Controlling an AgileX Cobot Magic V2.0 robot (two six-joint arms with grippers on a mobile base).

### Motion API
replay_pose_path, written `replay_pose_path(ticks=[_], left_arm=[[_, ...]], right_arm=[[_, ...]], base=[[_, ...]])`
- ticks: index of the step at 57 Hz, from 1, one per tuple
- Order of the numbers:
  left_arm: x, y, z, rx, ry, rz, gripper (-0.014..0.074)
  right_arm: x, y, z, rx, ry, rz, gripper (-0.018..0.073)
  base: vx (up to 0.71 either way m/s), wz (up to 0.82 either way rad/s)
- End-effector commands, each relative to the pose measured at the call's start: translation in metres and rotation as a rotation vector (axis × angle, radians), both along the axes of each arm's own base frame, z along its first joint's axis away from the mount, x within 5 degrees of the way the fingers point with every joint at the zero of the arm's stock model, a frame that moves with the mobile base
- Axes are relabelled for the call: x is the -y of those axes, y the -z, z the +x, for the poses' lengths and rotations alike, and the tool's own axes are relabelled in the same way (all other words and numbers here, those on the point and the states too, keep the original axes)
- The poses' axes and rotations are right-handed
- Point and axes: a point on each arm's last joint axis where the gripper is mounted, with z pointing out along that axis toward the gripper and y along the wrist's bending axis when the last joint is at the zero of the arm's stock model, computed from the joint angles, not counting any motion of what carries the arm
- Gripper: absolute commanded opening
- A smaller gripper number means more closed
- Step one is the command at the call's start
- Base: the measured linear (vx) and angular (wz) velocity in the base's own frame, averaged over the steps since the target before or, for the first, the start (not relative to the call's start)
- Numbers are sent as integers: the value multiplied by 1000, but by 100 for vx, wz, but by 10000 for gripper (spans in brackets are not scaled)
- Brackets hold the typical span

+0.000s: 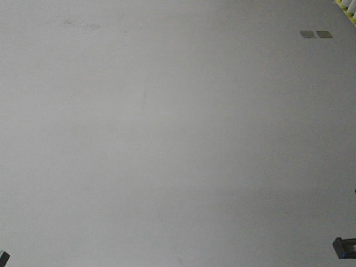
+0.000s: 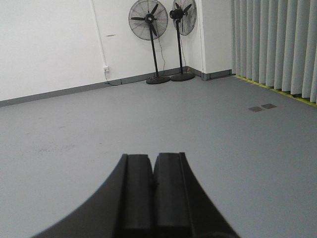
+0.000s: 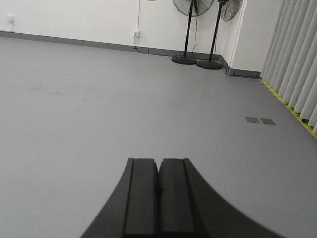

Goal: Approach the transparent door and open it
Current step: 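Drive the base forward across the grey floor toward the wall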

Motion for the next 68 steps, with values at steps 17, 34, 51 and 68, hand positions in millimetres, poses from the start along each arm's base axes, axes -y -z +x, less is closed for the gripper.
replay_pose_path(ticks=[17,34,51,68], left_arm=[[0,-2,0,65,1,-26,-6],[0,-2,0,65,1,-26,-6],[0,-2,0,65,1,-26,-6],[0,-2,0,65,1,-26,-6]], right_arm=[[0,-7,0,88,1,-8,1],[0,-7,0,89,1,-8,1],[0,-7,0,89,1,-8,1],[0,-7,0,89,1,-8,1]], base=[[0,0],[0,0],[2,3],[14,8]])
